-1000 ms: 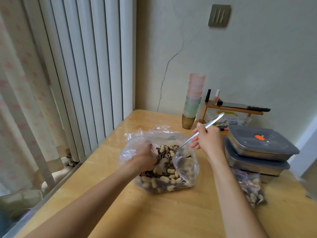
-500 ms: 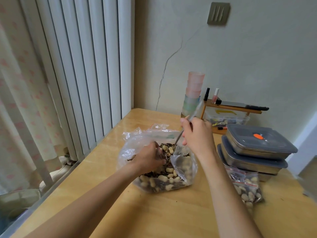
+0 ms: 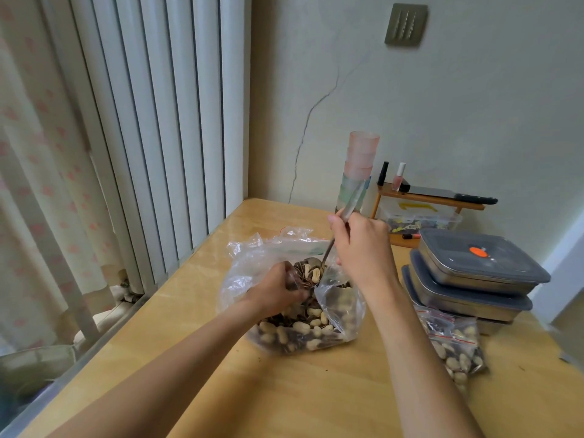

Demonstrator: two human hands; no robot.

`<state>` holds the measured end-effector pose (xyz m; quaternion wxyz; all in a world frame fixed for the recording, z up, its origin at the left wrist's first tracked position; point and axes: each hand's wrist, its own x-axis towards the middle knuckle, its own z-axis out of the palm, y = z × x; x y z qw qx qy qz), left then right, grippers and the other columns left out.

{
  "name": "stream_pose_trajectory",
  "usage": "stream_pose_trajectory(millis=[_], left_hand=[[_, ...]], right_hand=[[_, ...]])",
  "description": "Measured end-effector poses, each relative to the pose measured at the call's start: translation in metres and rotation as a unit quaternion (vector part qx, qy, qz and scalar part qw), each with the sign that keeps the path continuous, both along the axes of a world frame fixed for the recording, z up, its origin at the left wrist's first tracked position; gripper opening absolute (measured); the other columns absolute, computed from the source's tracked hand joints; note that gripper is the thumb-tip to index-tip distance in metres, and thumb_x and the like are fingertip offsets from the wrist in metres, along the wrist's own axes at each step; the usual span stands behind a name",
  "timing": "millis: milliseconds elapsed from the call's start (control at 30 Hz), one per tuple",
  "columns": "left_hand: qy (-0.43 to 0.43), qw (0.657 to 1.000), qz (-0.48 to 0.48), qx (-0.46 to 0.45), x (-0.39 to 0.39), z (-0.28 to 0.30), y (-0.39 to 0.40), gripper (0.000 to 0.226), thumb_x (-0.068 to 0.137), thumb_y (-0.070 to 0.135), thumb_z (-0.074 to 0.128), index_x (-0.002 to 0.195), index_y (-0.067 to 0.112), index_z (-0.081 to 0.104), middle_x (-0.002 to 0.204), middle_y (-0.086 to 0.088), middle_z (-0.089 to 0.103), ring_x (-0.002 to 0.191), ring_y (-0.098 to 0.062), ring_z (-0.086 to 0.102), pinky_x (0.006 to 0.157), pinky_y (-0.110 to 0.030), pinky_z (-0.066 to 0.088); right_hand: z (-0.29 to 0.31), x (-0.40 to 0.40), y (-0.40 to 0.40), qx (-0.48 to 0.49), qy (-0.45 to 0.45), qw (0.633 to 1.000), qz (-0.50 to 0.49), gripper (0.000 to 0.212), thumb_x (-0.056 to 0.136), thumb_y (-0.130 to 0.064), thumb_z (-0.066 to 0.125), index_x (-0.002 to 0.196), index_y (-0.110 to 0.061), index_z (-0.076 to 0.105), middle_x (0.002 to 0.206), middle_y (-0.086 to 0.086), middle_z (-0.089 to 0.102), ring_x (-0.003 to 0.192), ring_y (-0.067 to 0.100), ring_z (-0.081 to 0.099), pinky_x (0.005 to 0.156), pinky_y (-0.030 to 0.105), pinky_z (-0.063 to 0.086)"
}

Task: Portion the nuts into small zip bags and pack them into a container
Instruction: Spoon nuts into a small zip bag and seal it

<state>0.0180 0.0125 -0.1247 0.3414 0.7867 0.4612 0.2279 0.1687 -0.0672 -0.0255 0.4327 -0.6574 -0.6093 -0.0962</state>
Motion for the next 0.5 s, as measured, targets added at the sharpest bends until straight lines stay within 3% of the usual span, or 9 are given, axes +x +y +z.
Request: stream_pose_trajectory(millis=[100,200,333,500], left_hand=[[-0.003,1.000,-0.003,0.009,0.002,0.000,-0.002,0.041,0.089,0.021,0.077,0.111,0.021,0.042,0.085,0.011,0.052,0.070,0.001,0.049,0.053,-0.005,0.039],[-0.005,1.000,-0.001,0.018,0.004,0.002,-0.005,0.038,0.090,0.022,0.076,0.109,0.020,0.043,0.083,0.010,0.052,0.067,0.000,0.049,0.054,-0.005,0.040],[-0.015,0.999,0.022,0.042,0.006,0.007,-0.005,0.037,0.087,0.033,0.078,0.107,0.017,0.052,0.088,0.007,0.057,0.072,-0.003,0.052,0.055,-0.016,0.040],[-0.076,0.995,0.048,0.039,0.012,0.007,-0.008,0.044,0.085,0.031,0.080,0.110,0.019,0.046,0.098,0.002,0.067,0.090,-0.014,0.065,0.077,-0.032,0.054]], right_hand=[[0.001,-0.001,0.000,-0.028,-0.008,0.999,0.033,0.037,0.107,-0.034,0.051,0.089,-0.009,0.072,0.069,-0.001,0.064,0.061,0.019,0.067,0.064,0.043,0.058],[0.001,-0.004,-0.002,0.002,-0.026,0.999,0.045,0.035,0.106,-0.032,0.053,0.090,-0.008,0.073,0.067,-0.002,0.062,0.061,0.019,0.065,0.063,0.039,0.054],[0.006,-0.008,-0.004,0.070,-0.052,0.995,0.050,0.029,0.106,-0.028,0.058,0.091,-0.007,0.072,0.070,0.000,0.062,0.061,0.017,0.058,0.055,0.029,0.042],[0.013,-0.011,-0.008,0.074,-0.088,0.989,0.090,0.025,0.105,-0.028,0.057,0.097,-0.008,0.070,0.076,0.000,0.066,0.066,0.018,0.060,0.060,0.033,0.049]])
